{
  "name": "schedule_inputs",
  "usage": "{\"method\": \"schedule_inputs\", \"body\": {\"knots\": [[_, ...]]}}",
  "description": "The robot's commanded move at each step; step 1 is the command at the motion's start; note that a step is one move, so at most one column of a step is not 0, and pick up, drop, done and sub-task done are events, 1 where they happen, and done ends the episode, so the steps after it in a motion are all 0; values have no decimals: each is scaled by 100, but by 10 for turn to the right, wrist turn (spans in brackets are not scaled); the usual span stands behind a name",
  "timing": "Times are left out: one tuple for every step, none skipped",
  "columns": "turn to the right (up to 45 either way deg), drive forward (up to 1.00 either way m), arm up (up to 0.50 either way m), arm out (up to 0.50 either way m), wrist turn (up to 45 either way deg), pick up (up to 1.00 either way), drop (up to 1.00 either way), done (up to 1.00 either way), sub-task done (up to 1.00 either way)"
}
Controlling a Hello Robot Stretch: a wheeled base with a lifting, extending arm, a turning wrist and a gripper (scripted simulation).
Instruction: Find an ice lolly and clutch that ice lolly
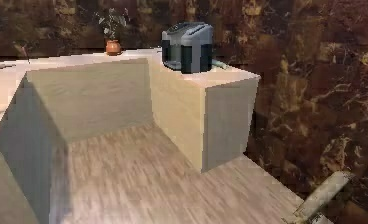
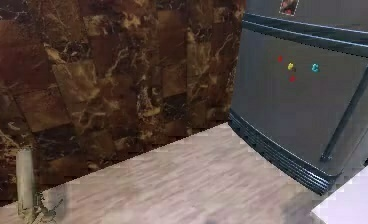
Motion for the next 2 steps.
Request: {"method": "schedule_inputs", "body": {"knots": [[60, 0, 0, 0, 0, 0, 0, 0, 0], [0, 15, 0, 0, 0, 0, 0, 0, 0]]}}
